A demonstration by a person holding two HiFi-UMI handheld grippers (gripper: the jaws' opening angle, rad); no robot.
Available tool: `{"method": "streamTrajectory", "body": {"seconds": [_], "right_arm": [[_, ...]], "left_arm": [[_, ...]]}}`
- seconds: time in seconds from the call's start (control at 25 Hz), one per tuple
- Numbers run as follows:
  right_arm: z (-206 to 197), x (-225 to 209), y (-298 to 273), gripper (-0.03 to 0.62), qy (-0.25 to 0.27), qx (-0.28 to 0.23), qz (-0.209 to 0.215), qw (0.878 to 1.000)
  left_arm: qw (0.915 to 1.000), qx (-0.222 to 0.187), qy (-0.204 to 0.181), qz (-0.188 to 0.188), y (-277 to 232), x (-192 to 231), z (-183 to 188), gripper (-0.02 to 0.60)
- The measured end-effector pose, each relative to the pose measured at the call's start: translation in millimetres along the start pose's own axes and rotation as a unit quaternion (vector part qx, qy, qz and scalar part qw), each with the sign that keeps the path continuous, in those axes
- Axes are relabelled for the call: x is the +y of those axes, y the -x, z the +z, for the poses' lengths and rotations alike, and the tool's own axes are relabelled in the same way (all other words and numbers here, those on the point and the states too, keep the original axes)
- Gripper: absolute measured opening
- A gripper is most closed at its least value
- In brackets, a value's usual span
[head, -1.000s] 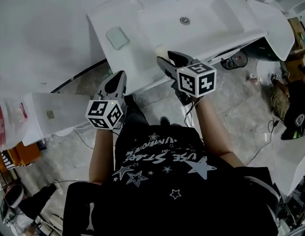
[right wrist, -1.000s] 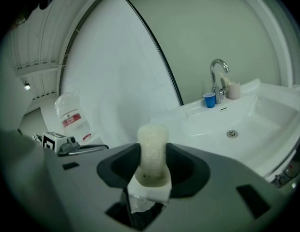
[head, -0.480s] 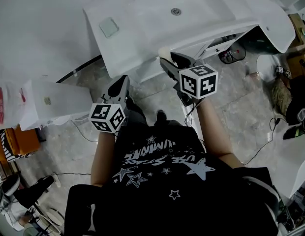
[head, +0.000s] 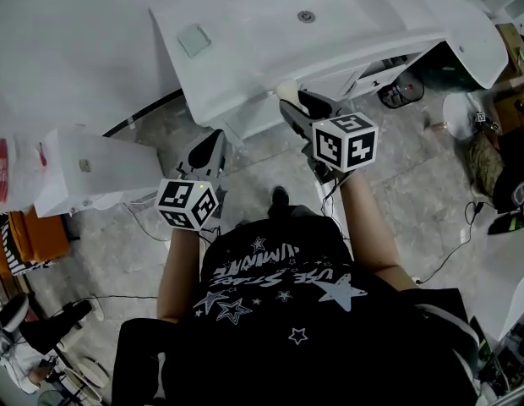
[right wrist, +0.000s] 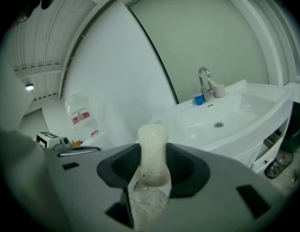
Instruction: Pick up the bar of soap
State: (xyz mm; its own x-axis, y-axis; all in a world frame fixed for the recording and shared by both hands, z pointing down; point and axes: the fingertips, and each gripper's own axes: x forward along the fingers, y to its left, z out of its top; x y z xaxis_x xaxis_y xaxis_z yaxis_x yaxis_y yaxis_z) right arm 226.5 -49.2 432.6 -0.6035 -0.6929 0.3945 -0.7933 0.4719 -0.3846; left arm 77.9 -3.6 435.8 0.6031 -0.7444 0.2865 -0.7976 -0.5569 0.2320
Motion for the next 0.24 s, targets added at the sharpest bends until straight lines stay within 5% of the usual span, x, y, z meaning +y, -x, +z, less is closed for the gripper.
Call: {"method": "streamTrajectory", "body": {"seconds": [0.24], "right_arm": [[-6.5,37.6,-2.8,0.176,0.009,0.001,-0.002,1.0]], "left_arm": [[0.9999,0.005,0.007,0.006,37.5,15.4,-9.8,0.009]]}}
